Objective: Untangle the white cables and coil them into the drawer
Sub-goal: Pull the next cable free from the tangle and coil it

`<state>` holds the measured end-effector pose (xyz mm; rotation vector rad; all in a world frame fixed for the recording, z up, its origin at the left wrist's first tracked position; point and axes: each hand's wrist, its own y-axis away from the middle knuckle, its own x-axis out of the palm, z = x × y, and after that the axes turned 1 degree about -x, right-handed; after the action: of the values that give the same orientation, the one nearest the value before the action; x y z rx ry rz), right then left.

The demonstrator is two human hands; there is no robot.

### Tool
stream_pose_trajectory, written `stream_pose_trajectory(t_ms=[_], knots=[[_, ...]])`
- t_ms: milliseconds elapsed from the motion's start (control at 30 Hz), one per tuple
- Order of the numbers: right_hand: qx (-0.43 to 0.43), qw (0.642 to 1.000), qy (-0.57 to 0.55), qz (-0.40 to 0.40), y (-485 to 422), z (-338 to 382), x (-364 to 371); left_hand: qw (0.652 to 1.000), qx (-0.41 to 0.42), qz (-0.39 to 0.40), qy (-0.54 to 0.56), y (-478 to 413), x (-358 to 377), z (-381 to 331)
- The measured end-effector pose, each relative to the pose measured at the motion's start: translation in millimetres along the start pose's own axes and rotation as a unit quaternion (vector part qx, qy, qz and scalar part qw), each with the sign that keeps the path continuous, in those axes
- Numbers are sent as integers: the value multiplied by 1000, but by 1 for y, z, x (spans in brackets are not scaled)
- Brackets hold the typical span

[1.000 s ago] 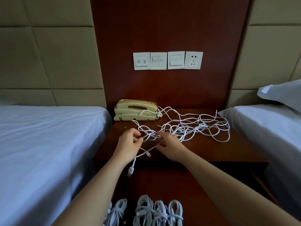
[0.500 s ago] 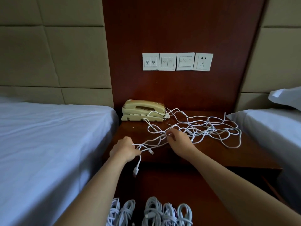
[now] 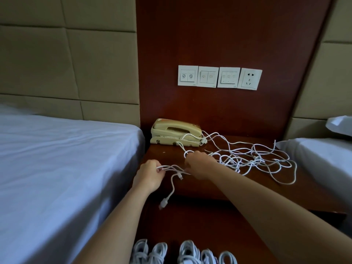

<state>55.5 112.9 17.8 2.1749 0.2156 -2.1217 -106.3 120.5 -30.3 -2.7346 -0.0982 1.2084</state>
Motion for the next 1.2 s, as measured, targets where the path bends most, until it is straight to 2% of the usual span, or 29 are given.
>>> stream_pose_trajectory(t_ms=[100, 267, 367, 567, 667, 800, 900, 1033, 1133, 1200], knots=[[37, 998, -29, -42, -7, -6, -9, 997, -2, -22, 78, -5, -4, 1], [74, 995, -1, -63, -9, -10, -22, 993, 2, -26, 118, -2, -7, -6], [111, 987, -8, -115, -10, -17, -35, 988, 6, -40, 148, -1, -10, -10], [136, 973, -137, -130, -16, -39, -60, 991, 21, -16, 133, 0, -12, -6], [153, 947, -221, -177, -21, -44, -67, 996, 15, 3, 93, 0, -9, -6], [124, 911, -295, -259, -16, -48, -80, 998, -10, 25, 58, -2, -2, -7], [72, 934, -277, -213, -7, -46, -80, 993, -17, 40, 112, -4, 0, -7], [58, 948, -259, -175, 6, -40, -68, 984, 56, -81, 150, -3, -1, -17], [52, 947, -261, -180, 17, -37, -60, 974, 147, -101, 141, 2, 1, -31], [41, 948, -254, -185, 27, -32, -53, 971, 196, -101, 87, 10, 6, -39]])
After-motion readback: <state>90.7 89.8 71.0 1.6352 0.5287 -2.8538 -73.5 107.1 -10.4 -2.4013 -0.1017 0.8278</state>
